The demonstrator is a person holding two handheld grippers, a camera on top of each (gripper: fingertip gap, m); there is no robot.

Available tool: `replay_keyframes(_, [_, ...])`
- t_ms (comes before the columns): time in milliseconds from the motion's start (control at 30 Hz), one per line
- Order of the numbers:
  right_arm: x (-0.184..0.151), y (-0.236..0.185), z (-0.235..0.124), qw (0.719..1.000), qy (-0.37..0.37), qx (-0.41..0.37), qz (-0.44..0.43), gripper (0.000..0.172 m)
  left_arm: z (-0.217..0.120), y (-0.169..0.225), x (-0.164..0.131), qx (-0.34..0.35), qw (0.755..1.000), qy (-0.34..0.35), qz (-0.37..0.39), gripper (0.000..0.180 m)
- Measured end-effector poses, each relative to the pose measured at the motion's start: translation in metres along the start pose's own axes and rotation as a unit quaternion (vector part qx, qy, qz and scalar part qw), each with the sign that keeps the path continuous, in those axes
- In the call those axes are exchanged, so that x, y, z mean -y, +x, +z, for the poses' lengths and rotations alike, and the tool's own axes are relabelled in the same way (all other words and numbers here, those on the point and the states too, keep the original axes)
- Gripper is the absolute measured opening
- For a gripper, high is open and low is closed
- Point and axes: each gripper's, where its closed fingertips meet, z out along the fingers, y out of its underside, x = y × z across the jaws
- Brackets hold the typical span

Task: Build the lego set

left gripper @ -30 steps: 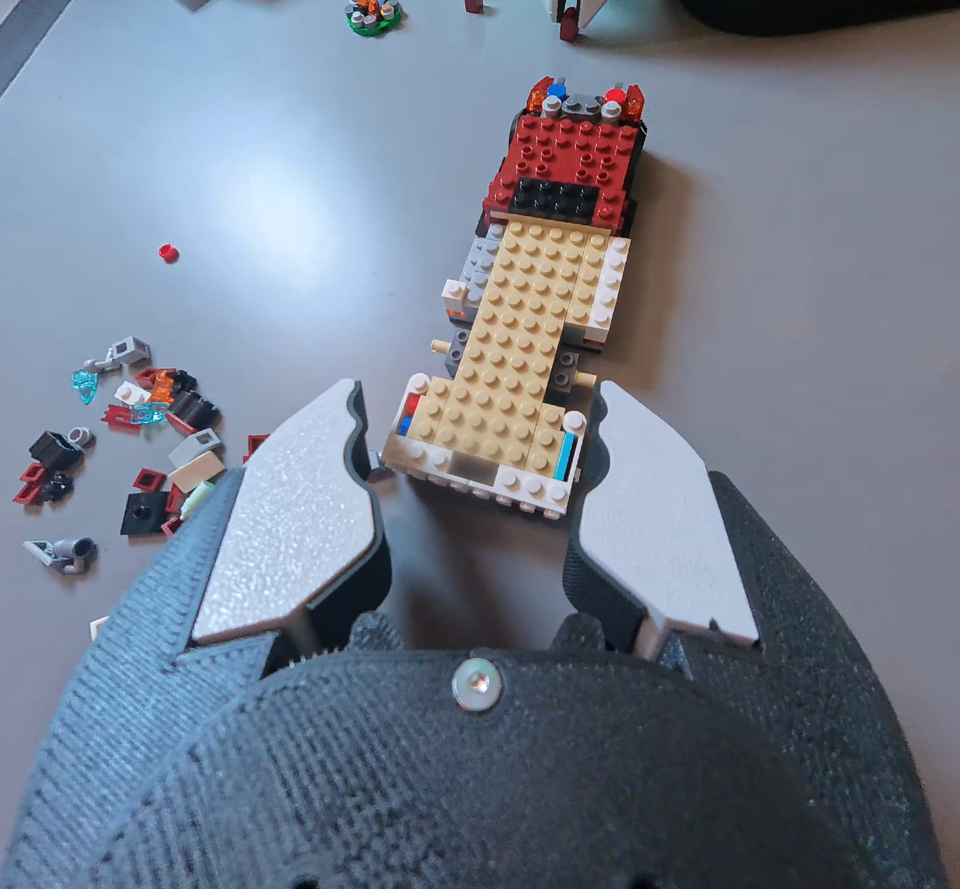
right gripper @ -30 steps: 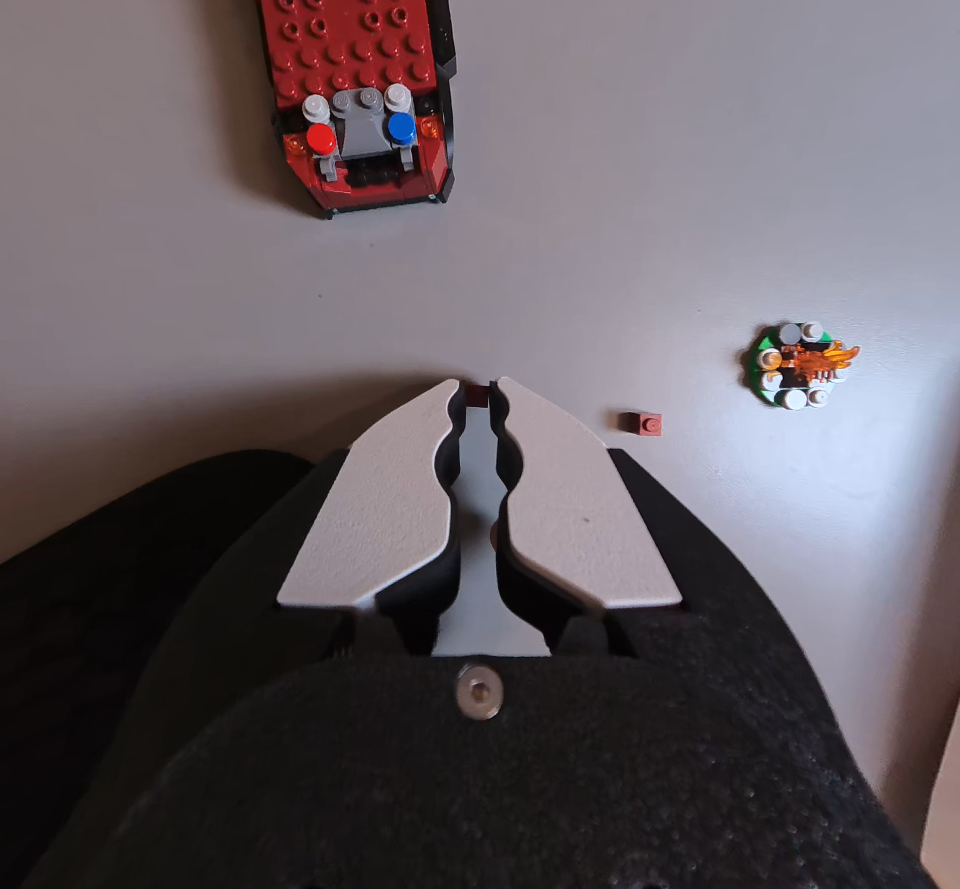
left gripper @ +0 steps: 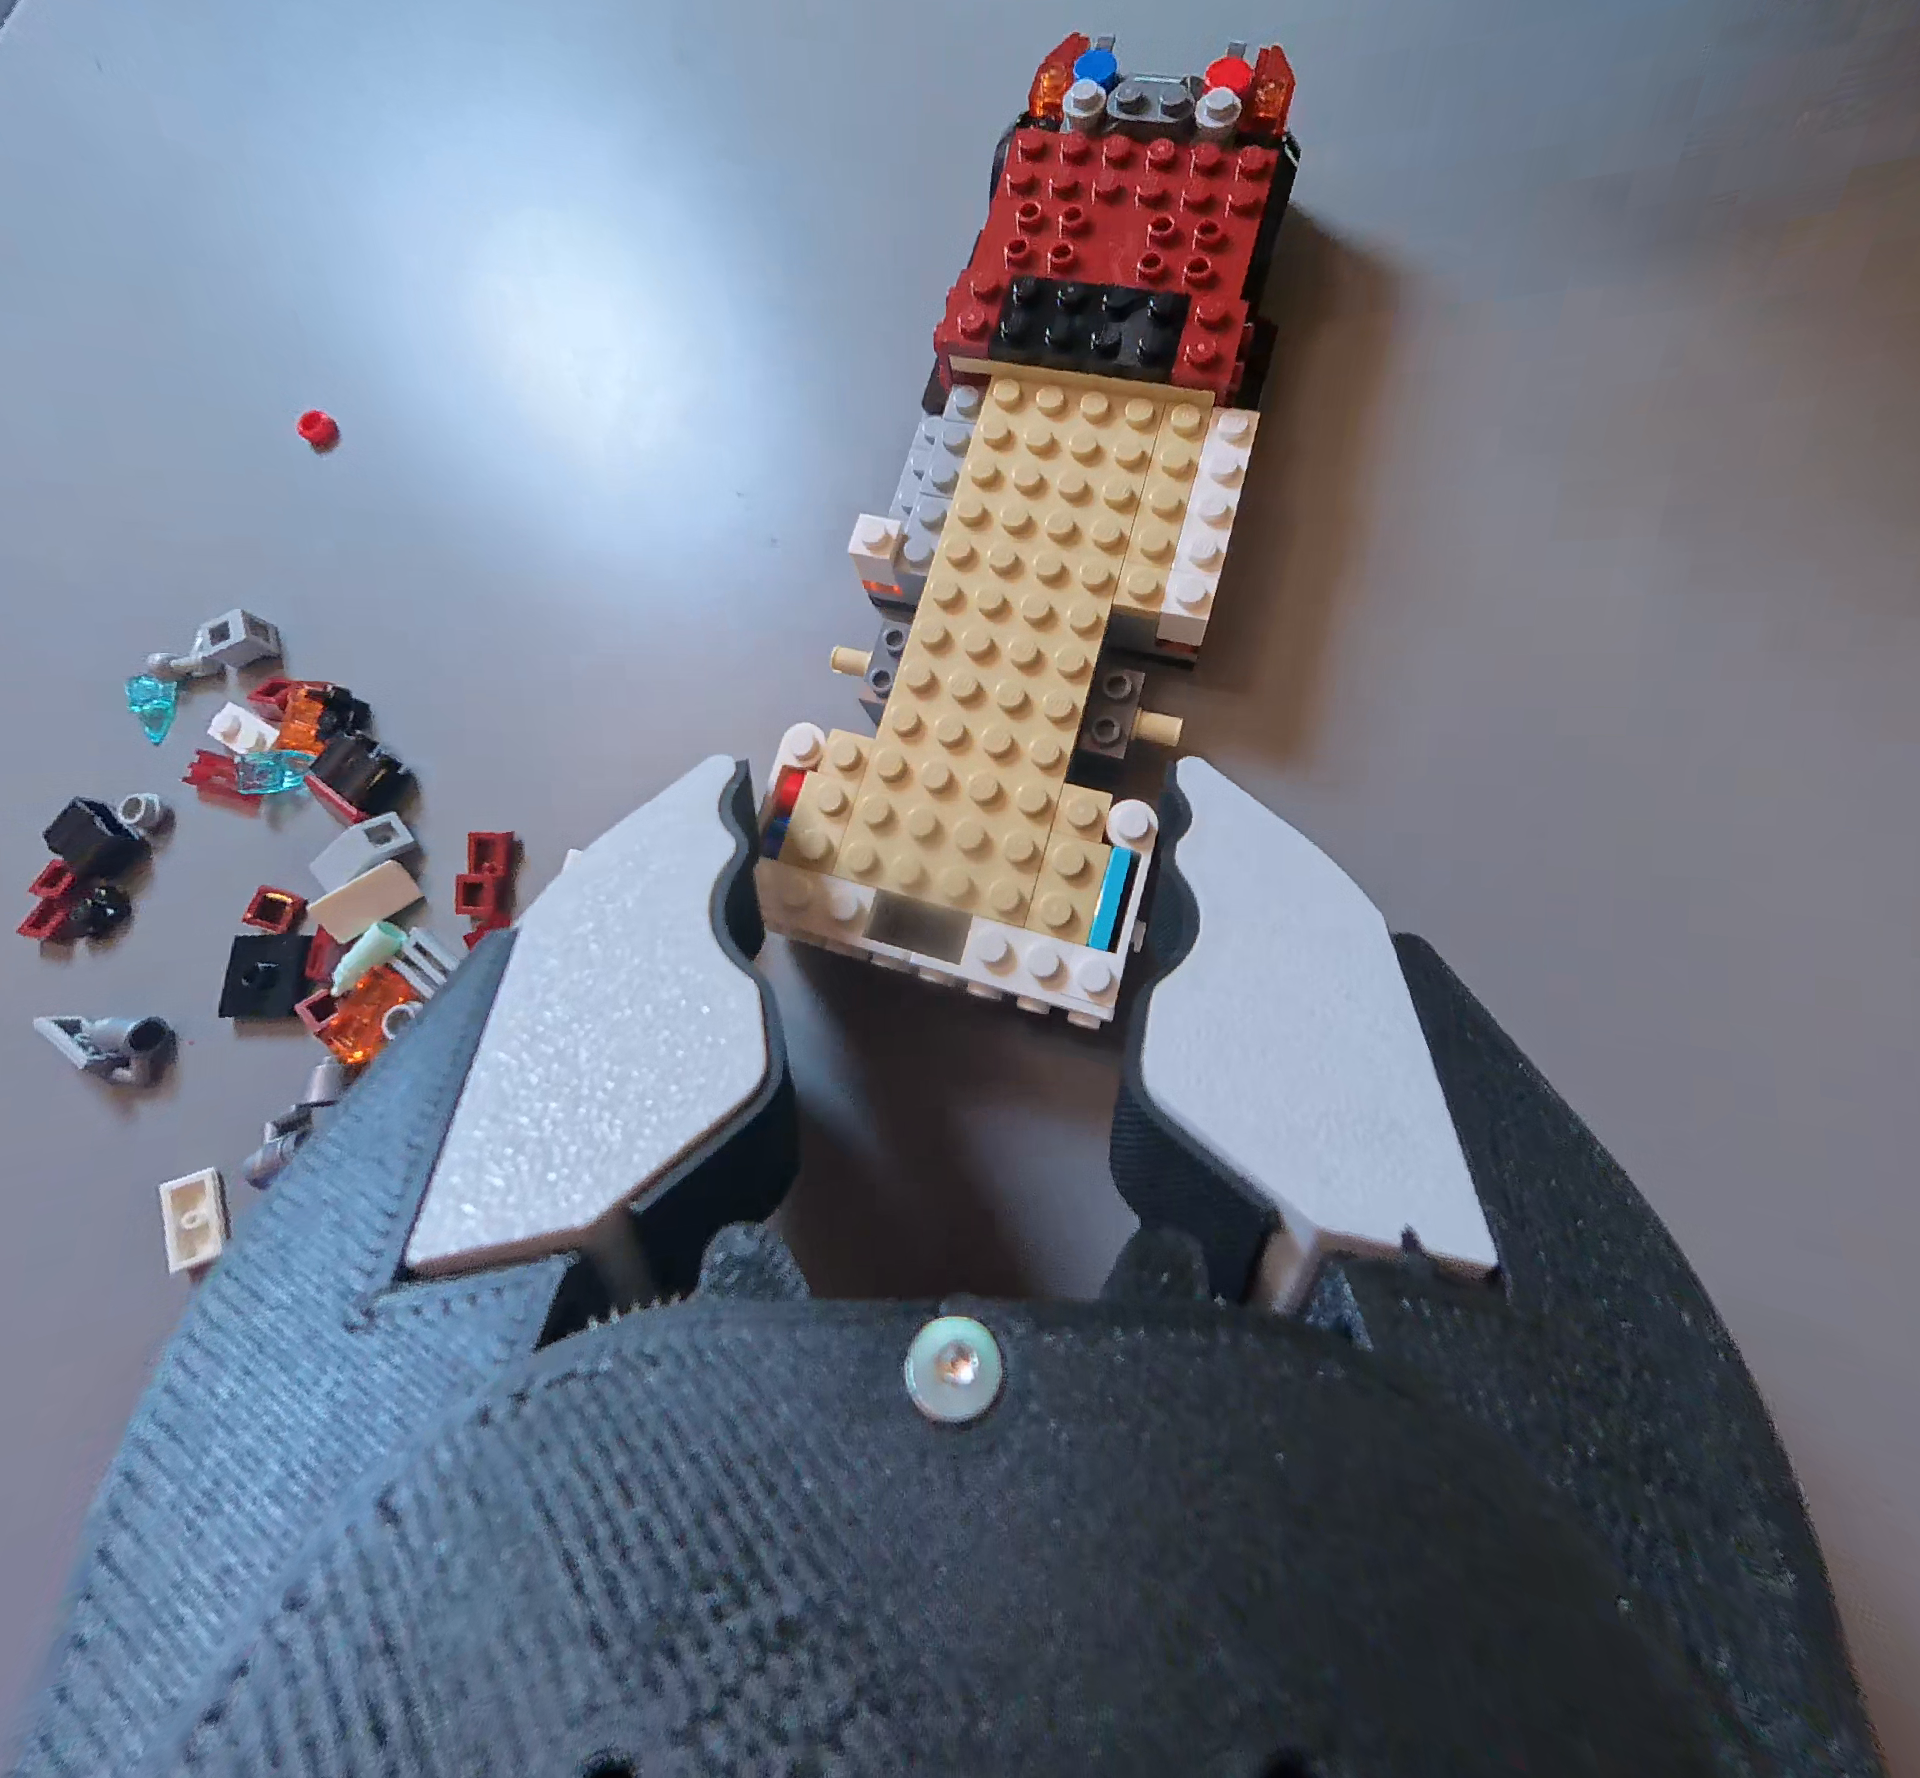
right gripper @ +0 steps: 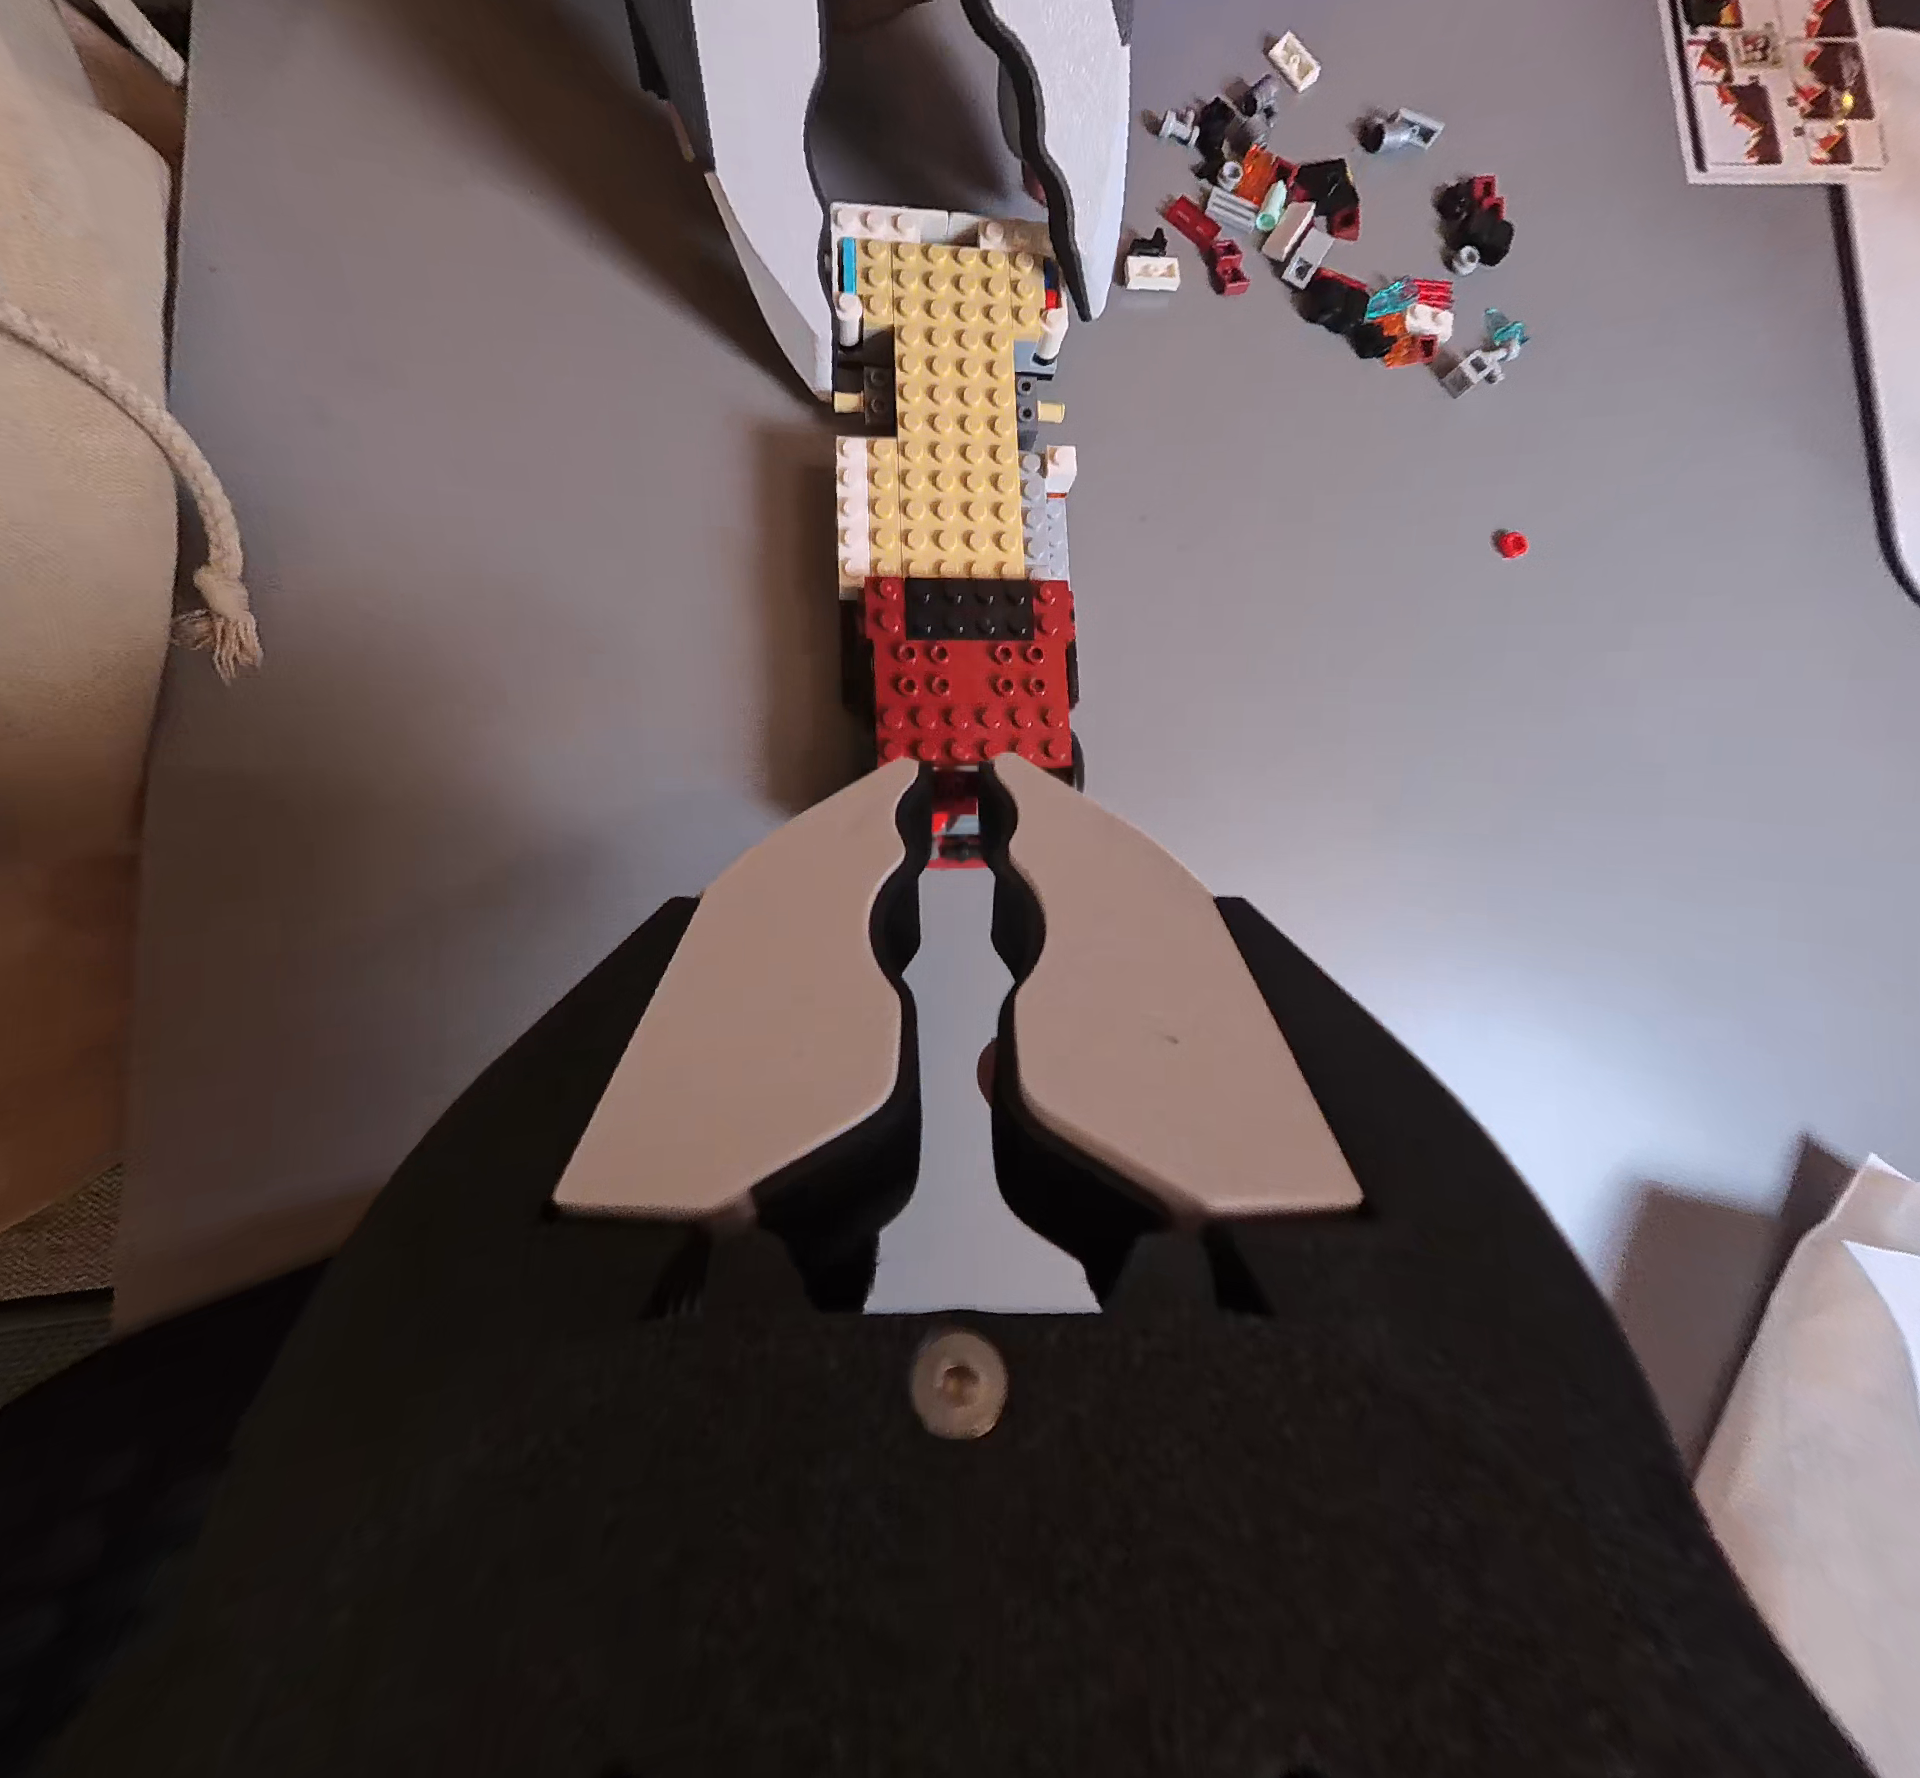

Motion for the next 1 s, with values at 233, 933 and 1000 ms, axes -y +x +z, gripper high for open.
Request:
replay_keyframes(233, [0.0, 0.008, 0.008, 1.0, 0.003, 0.013, 0.013, 0.008, 0.002, -0.002, 0.001, 0.016, 1.0, 0.002, -0.017, 0.074])
replay_keyframes(933, [-0.017, 0.02, 0.002, 0.999, 0.005, 0.001, 0.039, 0.008, 0.002, -0.004, -0.001, 0.022, 0.999, 0.013, -0.018, 0.073])
replay_keyframes(1000, [-0.013, 0.022, 0.001, 0.999, 0.007, -0.001, 0.035, 0.008, 0.001, -0.004, -0.001, 0.024, 0.999, 0.013, -0.02, 0.073])
